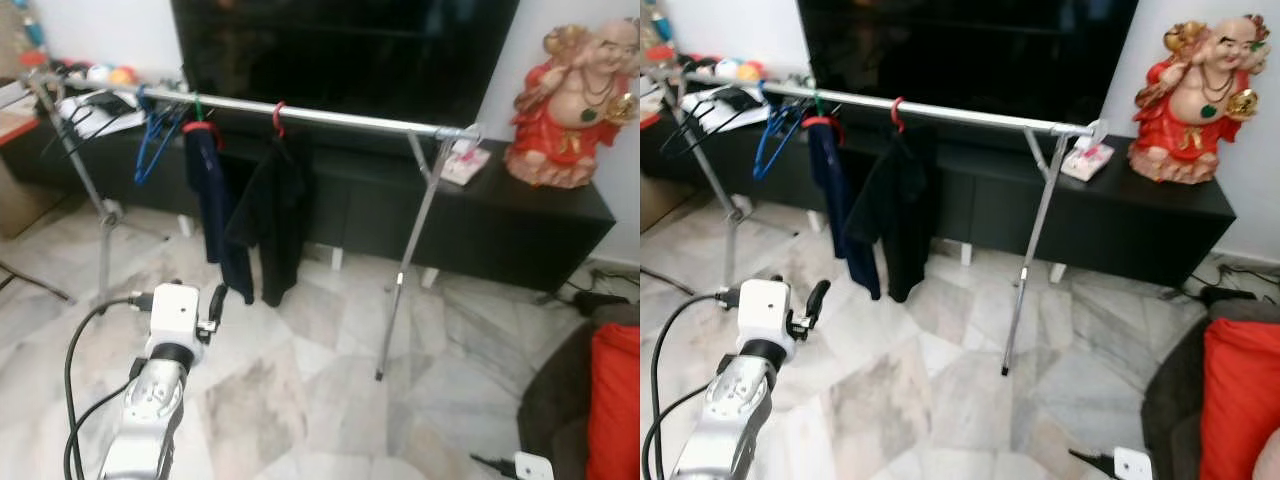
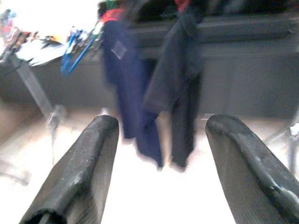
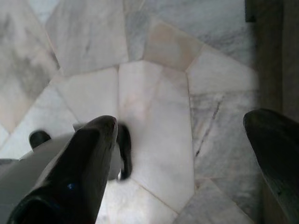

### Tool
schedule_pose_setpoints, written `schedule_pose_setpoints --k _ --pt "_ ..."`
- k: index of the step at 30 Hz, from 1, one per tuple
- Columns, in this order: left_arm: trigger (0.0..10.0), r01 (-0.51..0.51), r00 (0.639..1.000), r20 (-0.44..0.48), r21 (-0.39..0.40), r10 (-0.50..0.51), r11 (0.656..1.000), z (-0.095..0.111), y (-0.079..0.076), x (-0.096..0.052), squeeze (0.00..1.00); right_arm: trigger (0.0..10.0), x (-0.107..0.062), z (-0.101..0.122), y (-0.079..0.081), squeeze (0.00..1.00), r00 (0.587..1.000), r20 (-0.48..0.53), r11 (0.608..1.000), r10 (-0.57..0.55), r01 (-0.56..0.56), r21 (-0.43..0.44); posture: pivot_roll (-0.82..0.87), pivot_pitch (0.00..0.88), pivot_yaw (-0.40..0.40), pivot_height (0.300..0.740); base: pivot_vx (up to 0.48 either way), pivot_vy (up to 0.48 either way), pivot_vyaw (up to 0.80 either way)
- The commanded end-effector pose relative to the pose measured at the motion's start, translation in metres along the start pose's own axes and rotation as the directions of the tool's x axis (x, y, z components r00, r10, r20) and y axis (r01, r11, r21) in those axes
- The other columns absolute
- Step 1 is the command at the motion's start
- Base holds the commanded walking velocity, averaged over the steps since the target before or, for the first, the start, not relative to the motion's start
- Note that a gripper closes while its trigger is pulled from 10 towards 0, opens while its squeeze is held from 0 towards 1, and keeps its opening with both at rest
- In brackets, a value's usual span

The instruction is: Hang hanger

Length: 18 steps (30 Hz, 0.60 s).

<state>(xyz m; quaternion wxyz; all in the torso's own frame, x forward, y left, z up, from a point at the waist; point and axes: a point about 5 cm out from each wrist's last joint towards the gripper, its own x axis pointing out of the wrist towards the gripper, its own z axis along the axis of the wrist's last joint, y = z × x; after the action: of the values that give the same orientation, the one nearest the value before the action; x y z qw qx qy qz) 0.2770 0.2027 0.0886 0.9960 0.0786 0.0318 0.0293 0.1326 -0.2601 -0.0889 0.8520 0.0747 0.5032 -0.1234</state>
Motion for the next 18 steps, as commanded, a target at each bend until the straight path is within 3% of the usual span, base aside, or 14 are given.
schedule_pose_setpoints --k 1,3,6,11,15,18 --pt "10.0 -0.209 0.927 -0.322 -0.011 0.194 0.978 -0.065 0.048 -0.018 0.0 10.0 0.0 0.004 0.0 0.0 1.0 0.011 1.0 -0.003 0.003 0.001 -0.04 0.0 -0.015 0.74 0.0 0.0 0.0" --pt "10.0 -0.228 0.894 -0.396 0.004 0.211 0.974 -0.081 0.053 -0.024 0.0 10.0 0.0 0.004 0.0 0.0 1.0 0.011 1.0 -0.003 0.003 0.002 -0.04 0.0 -0.016 0.74 0.0 0.0 0.0" --pt "10.0 -0.256 0.81 -0.541 0.018 0.225 0.966 -0.115 0.06 -0.042 0.0 10.0 0.001 0.004 0.001 0.0 1.0 0.012 1.0 -0.003 0.003 0.002 -0.04 0.0 -0.019 0.74 0.0 0.0 0.0" --pt "10.0 -0.224 0.709 -0.682 0.021 0.178 0.974 -0.147 0.051 -0.062 0.0 10.0 0.001 0.005 0.002 0.0 1.0 0.013 1.0 -0.004 0.004 0.002 -0.05 0.0 -0.016 0.74 0.0 0.0 0.0" --pt "10.0 -0.19 0.652 -0.746 0.012 0.135 0.982 -0.161 0.04 -0.075 0.0 10.0 0.001 0.005 0.002 0.0 1.0 0.016 1.0 -0.008 0.008 0.01 -0.06 0.0 -0.012 0.74 0.0 0.0 0.0" --pt "10.0 -0.16 0.628 -0.771 0.004 0.105 0.987 -0.167 0.032 -0.08 0.0 10.0 0.001 0.005 0.002 0.0 1.0 0.016 1.0 -0.011 0.011 0.012 -0.06 0.0 -0.015 0.74 0.0 0.0 0.0"
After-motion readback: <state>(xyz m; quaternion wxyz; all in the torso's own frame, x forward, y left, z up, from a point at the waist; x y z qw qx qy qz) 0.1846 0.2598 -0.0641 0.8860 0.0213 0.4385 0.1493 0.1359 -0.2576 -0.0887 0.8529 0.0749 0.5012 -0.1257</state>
